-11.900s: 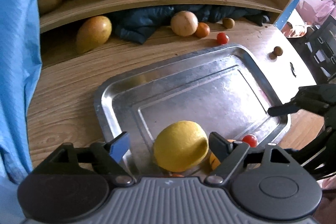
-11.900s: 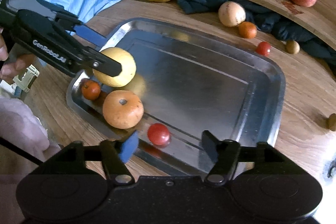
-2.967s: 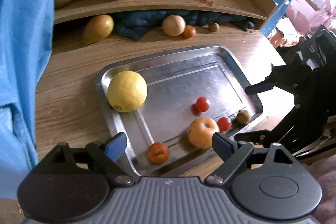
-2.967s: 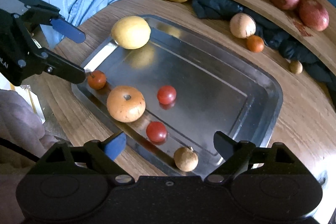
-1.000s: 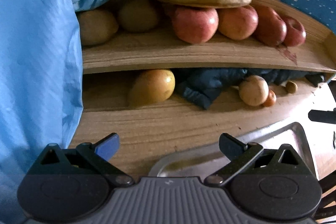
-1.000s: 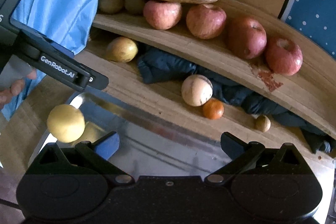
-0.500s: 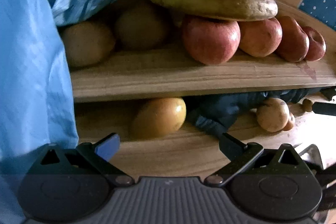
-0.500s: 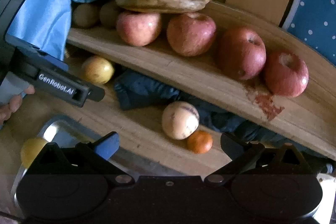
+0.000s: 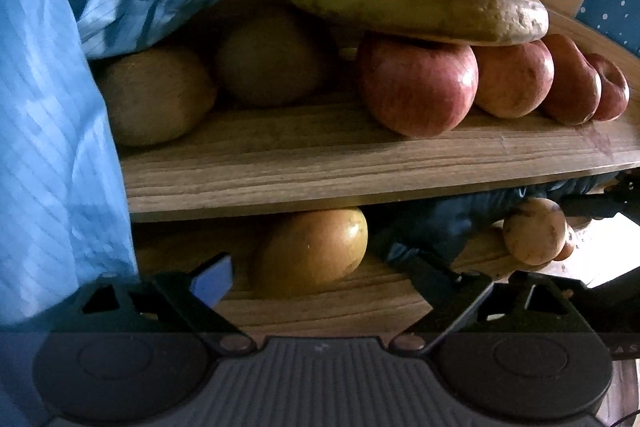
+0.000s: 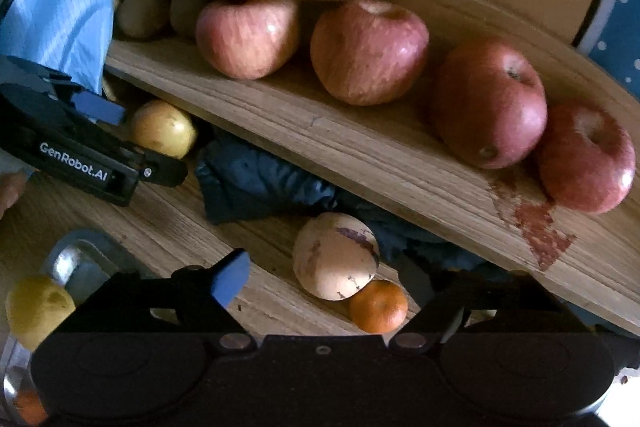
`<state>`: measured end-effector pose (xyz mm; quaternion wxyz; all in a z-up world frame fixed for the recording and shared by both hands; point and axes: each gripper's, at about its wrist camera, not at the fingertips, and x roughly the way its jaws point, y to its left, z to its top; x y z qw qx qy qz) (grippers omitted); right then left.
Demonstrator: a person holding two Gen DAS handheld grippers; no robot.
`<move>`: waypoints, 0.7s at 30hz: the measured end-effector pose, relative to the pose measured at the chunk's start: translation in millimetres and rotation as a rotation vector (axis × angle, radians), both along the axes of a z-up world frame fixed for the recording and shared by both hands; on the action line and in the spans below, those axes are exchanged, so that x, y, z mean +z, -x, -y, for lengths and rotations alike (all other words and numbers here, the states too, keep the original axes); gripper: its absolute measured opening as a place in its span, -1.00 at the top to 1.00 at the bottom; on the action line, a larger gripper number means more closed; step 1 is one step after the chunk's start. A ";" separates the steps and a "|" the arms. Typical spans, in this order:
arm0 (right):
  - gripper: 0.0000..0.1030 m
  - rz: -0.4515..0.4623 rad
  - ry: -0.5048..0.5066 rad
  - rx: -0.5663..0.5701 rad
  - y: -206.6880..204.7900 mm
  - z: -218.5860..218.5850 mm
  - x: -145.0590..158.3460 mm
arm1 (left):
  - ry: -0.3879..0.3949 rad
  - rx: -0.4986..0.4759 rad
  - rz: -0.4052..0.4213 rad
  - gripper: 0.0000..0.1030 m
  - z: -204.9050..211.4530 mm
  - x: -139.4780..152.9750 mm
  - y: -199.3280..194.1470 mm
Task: Organize fruits
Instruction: 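Close the right tool on the speckled fruit while the left tool grips the mango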
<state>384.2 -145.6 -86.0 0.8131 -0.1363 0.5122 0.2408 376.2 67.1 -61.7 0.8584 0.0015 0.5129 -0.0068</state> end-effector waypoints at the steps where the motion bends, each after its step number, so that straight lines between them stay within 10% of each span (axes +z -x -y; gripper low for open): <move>1: -0.56 -0.001 0.000 0.002 -1.0 -0.4 -1.1 | 0.001 0.000 0.001 -0.85 0.4 -1.4 -2.0; 21: -0.10 -0.013 0.020 0.011 -10.8 -4.5 -13.5 | 0.029 0.013 0.008 -0.45 -19.5 -28.6 -26.4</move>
